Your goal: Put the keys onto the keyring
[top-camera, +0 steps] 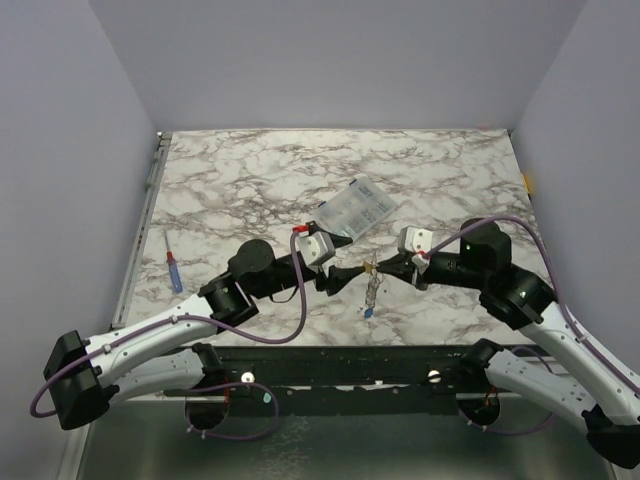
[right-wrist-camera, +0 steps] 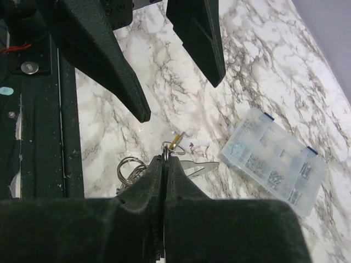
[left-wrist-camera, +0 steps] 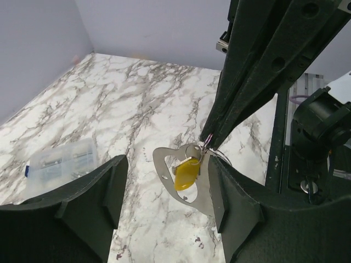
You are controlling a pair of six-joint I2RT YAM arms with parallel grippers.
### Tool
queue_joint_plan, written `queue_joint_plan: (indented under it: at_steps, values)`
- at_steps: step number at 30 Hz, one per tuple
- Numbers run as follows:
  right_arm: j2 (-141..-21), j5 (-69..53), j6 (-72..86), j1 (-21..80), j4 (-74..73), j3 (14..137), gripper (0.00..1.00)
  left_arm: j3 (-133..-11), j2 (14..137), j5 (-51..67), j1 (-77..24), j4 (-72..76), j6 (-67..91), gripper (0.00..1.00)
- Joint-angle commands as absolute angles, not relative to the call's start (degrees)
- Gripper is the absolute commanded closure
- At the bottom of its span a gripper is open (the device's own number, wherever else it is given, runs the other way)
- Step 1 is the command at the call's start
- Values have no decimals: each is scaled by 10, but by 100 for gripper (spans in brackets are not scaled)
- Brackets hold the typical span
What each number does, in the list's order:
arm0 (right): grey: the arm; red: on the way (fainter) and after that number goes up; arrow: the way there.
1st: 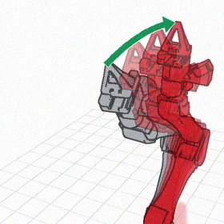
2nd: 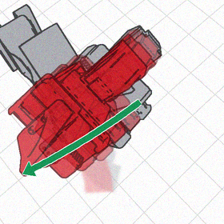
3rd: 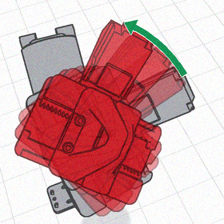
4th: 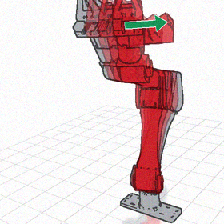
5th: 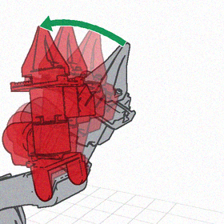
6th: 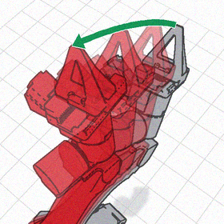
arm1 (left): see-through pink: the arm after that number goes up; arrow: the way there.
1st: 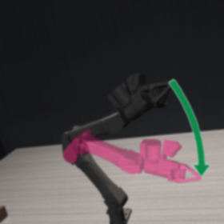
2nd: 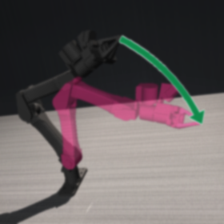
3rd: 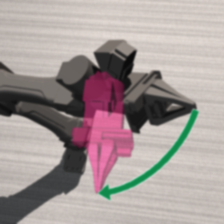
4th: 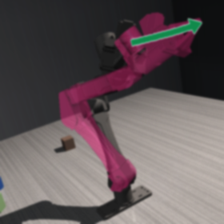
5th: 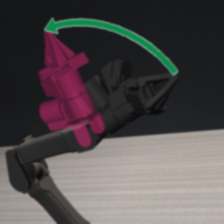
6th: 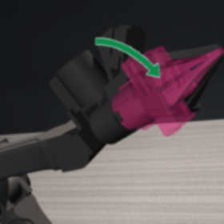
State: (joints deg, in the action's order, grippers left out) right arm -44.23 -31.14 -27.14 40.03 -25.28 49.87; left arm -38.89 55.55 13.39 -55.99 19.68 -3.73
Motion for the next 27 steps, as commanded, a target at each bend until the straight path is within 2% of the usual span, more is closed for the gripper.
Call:
queue_joint_plan:
  at_steps: [1, 12, 27]
  values:
    - [-429, -310, -246, 403, -211, 497, 99, -381, 532, 117, -560, 176, -29, 34]
    - [-390, -303, -200, 403, -186, 473, 99, -395, 557, 196, -561, 192, -17, 39]
    - [-367, -310, -192, 403, -178, 468, 99, -397, 578, 209, -561, 214, -17, 46]
